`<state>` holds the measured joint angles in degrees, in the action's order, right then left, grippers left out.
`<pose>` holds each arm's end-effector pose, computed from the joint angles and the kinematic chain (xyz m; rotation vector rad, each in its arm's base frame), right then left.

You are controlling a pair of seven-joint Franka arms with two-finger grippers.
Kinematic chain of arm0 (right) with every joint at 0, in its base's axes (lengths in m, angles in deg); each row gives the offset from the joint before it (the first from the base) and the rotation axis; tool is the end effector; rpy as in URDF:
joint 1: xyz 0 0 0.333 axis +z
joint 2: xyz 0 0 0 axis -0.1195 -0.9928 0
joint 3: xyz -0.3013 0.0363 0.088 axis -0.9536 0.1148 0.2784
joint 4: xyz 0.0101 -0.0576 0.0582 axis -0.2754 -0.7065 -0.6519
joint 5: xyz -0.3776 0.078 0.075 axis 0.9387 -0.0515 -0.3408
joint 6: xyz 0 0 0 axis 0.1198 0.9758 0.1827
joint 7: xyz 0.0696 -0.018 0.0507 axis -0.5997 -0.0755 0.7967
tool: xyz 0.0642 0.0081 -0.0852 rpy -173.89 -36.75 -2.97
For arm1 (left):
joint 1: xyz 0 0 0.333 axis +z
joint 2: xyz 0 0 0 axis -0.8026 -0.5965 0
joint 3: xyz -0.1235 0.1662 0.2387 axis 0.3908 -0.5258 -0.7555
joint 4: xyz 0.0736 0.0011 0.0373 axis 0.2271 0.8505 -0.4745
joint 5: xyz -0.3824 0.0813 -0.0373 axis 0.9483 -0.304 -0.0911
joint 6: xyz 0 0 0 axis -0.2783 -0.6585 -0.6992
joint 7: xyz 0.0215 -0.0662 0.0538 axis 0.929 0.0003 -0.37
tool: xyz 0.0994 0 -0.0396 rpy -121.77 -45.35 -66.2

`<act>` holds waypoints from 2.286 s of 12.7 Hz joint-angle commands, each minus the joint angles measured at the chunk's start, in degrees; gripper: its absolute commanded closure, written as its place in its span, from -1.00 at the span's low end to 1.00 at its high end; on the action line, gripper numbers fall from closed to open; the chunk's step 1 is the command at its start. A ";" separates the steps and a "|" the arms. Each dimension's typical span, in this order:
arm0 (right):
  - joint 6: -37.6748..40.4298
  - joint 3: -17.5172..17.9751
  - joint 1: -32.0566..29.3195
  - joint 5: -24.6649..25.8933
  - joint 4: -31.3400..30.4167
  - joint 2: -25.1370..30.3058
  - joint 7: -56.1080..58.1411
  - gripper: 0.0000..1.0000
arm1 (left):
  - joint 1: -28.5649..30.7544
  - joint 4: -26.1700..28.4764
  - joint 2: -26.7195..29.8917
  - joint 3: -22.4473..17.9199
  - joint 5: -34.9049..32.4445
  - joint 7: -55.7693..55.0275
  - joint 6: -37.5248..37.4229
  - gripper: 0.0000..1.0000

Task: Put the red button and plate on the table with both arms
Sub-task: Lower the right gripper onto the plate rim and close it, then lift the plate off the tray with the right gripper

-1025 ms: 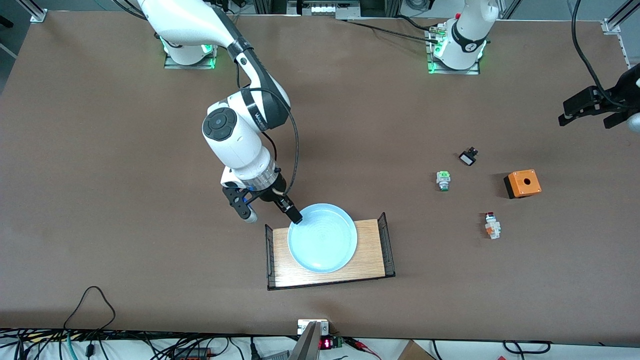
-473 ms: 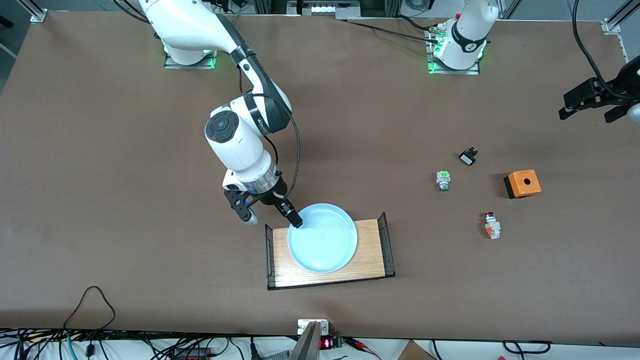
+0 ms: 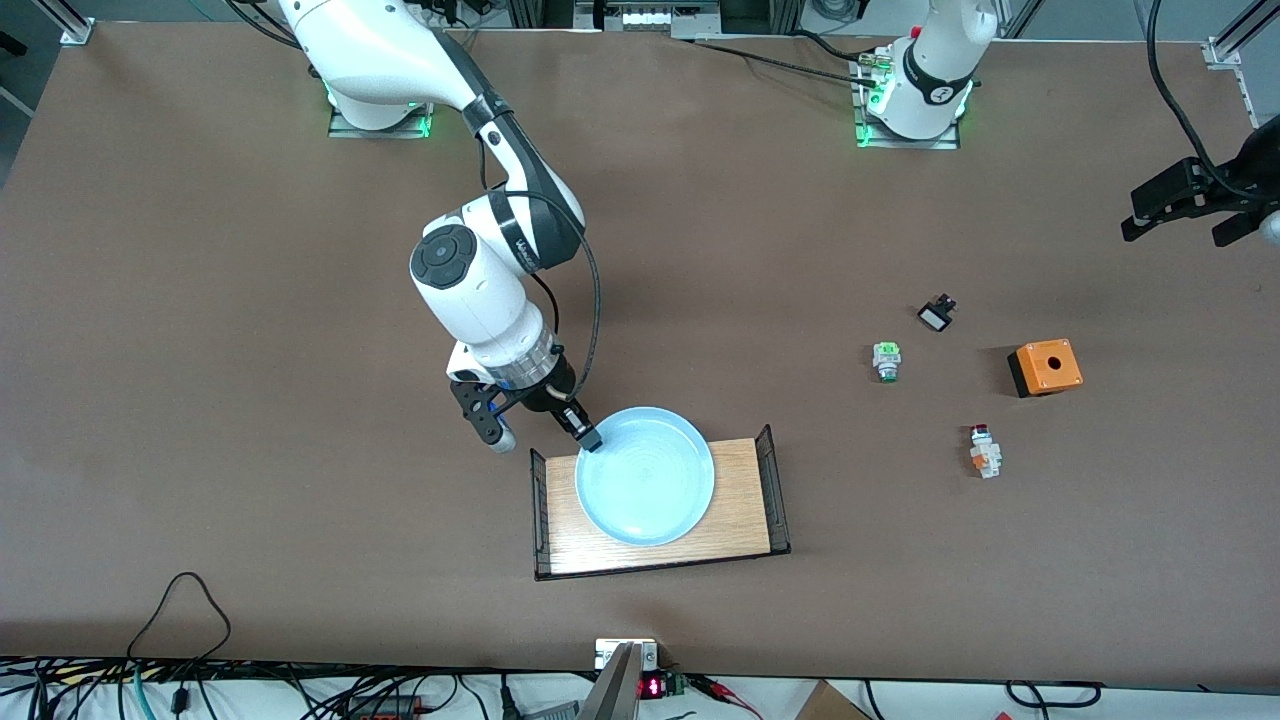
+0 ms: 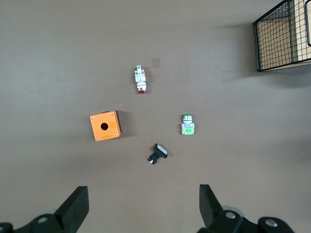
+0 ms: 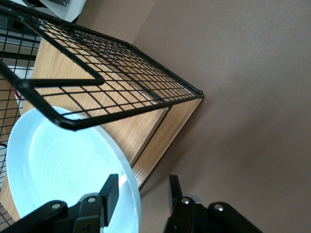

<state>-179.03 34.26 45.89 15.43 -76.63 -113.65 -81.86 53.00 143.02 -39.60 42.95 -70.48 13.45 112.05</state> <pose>0.6421 0.4050 0.3329 -2.4578 1.1680 -0.2154 0.5437 0.0246 0.6359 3.0948 -0.0447 -0.0036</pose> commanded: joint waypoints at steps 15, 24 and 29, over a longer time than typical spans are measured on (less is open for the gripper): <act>11.56 0.75 -0.26 -1.19 9.18 0.62 -0.83 1.00 | 0.38 0.87 1.04 0.99 -1.52 0.54 0.83 -1.00; 33.73 -0.04 -4.46 -0.75 14.39 6.75 6.08 1.00 | 0.38 0.95 1.04 0.99 -1.52 0.54 0.83 -1.00; 49.62 0.40 -15.09 -0.40 6.23 16.78 28.04 1.00 | 0.38 0.87 1.04 0.99 -1.52 0.54 0.92 -1.00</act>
<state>-133.47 33.70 34.38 15.21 -64.73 -102.11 -61.39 53.00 143.02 -39.60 43.41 -70.48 13.45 112.38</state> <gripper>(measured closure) 0.974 0.000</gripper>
